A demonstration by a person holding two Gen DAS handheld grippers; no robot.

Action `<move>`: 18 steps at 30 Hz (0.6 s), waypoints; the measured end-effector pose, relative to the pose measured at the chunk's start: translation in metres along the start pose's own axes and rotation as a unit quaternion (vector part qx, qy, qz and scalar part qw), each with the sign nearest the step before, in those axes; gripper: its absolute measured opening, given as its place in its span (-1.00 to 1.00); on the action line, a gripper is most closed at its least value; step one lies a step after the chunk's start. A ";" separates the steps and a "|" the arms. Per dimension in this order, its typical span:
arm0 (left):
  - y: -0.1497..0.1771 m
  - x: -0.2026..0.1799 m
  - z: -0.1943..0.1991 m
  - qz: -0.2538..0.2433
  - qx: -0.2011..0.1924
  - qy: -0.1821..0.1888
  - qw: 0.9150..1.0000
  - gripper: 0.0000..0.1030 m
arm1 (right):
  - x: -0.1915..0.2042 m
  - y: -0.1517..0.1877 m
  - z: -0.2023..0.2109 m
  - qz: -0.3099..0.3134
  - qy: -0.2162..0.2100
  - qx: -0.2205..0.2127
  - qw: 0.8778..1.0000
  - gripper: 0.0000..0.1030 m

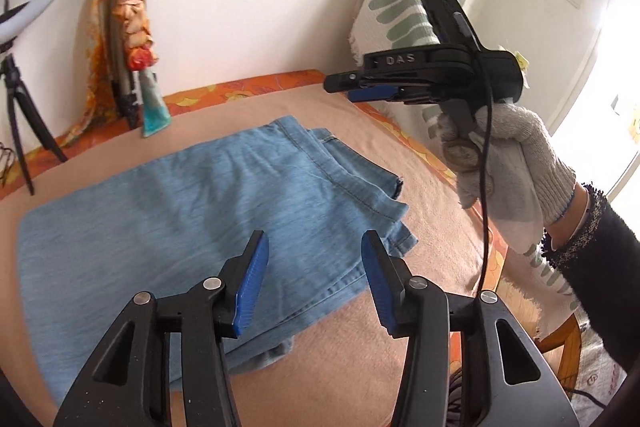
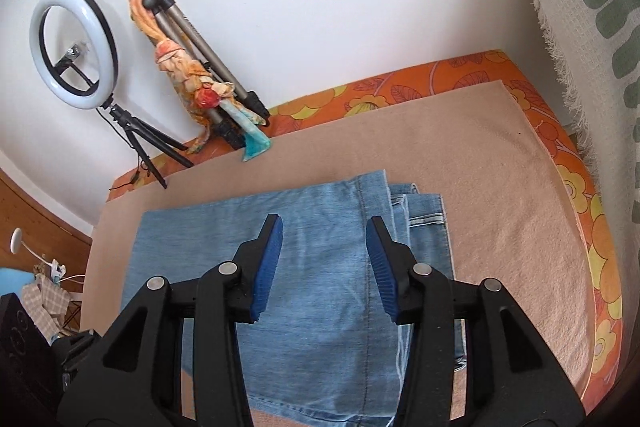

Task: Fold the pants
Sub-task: 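Open both tools and release the folded jeans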

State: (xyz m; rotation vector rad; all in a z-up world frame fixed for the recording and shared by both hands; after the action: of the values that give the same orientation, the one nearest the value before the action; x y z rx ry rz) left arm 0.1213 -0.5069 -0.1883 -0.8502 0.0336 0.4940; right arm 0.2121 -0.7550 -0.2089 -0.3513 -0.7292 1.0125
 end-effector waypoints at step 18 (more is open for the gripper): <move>0.085 0.194 0.111 0.186 -0.046 -0.132 0.973 0.00 | 0.163 0.043 -0.015 0.089 -0.083 0.038 0.992 0.10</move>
State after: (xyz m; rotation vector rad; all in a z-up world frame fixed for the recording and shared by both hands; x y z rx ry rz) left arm 0.2385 -0.3000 -0.2180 -0.8651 -0.0773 0.9644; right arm 0.2483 -0.5917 -0.1818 -0.2722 -0.8170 1.2455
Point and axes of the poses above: each gripper's, at about its wrist camera, not at the fingertips, and z roughly against the way its jaws point, x to its left, y to its underside, the point moved 9 cm from there along -z, roughly the way its jaws point, and after that the axes turned 3 degrees about -z, right-handed, at the moved point
